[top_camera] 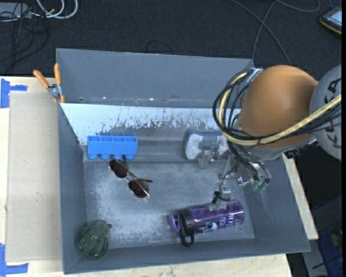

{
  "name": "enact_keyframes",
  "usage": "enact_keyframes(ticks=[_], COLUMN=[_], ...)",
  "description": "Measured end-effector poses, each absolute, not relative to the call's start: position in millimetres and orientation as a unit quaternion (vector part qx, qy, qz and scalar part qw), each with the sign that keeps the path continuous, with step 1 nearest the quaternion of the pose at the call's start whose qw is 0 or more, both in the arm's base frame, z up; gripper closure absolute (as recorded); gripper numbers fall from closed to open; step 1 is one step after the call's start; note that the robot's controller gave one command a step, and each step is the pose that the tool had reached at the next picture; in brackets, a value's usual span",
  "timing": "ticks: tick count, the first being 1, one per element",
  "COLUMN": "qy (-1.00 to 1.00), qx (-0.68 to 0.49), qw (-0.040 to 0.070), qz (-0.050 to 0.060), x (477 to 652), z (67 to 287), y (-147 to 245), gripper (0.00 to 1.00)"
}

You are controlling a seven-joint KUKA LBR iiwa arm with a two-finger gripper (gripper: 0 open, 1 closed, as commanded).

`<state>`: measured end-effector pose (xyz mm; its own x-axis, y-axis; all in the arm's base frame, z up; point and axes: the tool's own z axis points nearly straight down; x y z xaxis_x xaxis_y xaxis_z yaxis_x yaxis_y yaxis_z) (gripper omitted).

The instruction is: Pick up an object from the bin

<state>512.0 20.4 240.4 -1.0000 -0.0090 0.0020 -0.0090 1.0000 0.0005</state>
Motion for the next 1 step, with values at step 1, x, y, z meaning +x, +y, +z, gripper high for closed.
enact_keyframes(ticks=[1], qy=[-0.999], qx=[0.054], qw=[0.0], qz=[0.0], x=[499.1], z=[173.5], y=[5.9], gripper=[0.0])
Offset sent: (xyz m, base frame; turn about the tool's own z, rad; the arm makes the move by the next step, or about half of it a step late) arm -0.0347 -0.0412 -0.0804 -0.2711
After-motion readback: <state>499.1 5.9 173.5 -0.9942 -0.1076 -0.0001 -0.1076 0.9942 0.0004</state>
